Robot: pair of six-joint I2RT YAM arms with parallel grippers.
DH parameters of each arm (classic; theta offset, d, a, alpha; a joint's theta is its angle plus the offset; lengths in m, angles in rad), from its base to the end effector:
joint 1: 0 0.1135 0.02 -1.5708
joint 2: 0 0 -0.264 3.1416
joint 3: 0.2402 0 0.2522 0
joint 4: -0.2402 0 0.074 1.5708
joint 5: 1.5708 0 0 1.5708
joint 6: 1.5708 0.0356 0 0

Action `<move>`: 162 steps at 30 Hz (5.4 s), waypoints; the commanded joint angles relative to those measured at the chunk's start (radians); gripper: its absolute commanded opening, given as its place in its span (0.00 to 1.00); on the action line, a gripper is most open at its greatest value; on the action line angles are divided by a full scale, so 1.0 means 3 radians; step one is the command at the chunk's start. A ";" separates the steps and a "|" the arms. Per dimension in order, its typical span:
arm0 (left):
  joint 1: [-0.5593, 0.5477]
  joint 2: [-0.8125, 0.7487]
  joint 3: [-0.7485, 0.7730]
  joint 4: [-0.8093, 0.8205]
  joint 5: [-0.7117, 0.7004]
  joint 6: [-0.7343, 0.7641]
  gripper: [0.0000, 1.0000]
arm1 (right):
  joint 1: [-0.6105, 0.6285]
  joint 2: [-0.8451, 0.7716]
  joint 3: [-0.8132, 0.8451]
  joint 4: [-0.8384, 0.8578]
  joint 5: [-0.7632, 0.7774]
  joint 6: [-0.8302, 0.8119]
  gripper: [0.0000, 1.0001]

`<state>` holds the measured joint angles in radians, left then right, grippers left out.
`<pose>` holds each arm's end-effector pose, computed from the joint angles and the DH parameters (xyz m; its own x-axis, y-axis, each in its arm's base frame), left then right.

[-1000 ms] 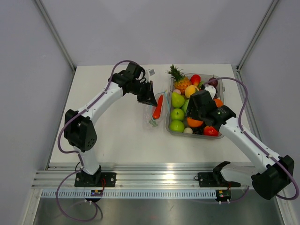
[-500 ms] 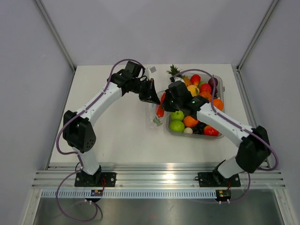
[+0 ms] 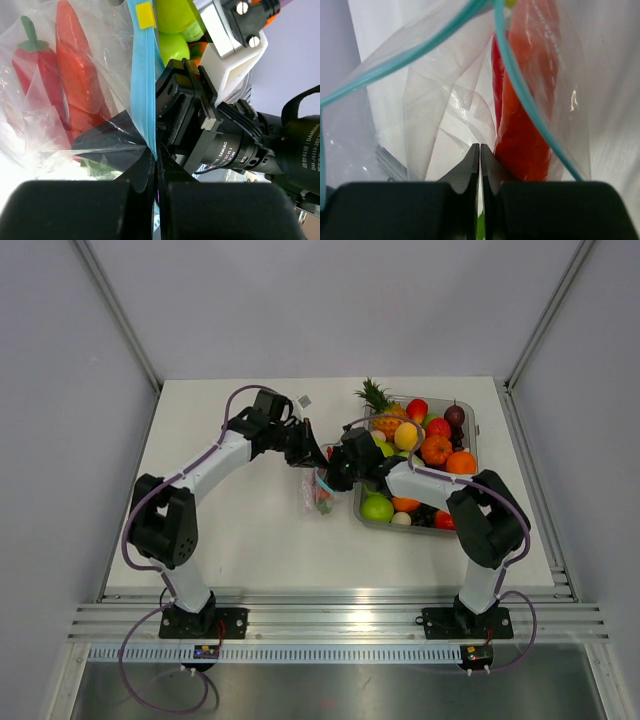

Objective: Place the food in the zip-top bag and seal the zipper
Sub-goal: Adjust the fake vegetable in the zipper food storage bag, then pick up the fake fruit from the bin.

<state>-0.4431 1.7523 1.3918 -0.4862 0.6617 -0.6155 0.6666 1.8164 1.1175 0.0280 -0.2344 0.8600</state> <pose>0.3390 -0.1851 0.2664 -0.9602 -0.0485 -0.2751 0.1857 0.6249 -0.7583 0.3056 0.2510 0.1904 -0.8829 0.2433 -0.4016 -0.1154 0.7167 0.6878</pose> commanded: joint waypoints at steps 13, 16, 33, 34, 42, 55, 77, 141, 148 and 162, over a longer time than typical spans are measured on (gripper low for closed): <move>-0.0016 -0.0416 -0.0170 0.0266 0.0673 0.0016 0.00 | 0.0145 -0.0209 0.0545 -0.1061 0.0680 -0.0438 0.15; -0.0011 -0.0390 -0.0395 0.0454 0.0765 -0.0014 0.00 | 0.0145 -0.0542 0.0432 -0.0825 0.0602 -0.0428 0.20; 0.0009 -0.0334 -0.0457 0.0583 0.0847 -0.0035 0.00 | 0.0156 -0.0880 0.0508 -0.1663 0.1288 -0.0632 0.21; 0.0009 -0.0334 -0.0452 0.0583 0.0852 -0.0035 0.00 | 0.0151 -0.0809 0.0544 -0.1704 0.1222 -0.0658 0.21; 0.0009 -0.0329 -0.0467 0.0771 0.0959 -0.0177 0.00 | 0.0166 -0.0119 0.0555 -0.1659 0.0458 -0.0530 0.20; 0.0009 -0.0360 -0.0615 0.1058 0.1067 -0.0367 0.00 | 0.0181 -0.0823 0.0467 -0.1315 0.0490 -0.0611 0.20; 0.0040 -0.0390 -0.0533 0.0930 0.1056 -0.0275 0.00 | 0.0253 -0.0278 0.0545 -0.1997 0.0543 -0.0745 0.21; 0.0127 -0.0344 -0.0094 -0.0189 0.0234 0.0461 0.00 | -0.0437 -0.1723 0.0183 -0.2047 0.1760 -0.0694 0.77; 0.0117 -0.0344 -0.0053 -0.0266 0.0152 0.0492 0.00 | -0.0846 -0.1821 -0.0554 -0.1858 0.1339 -0.0311 0.86; 0.0081 -0.0390 -0.0027 -0.0328 0.0136 0.0523 0.00 | -0.0913 -0.1340 -0.0744 -0.1546 0.1584 0.0160 0.88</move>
<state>-0.4133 1.6470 1.3296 -0.5976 0.7055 -0.4709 0.3973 1.3911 0.8764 -0.4904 0.1928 0.8494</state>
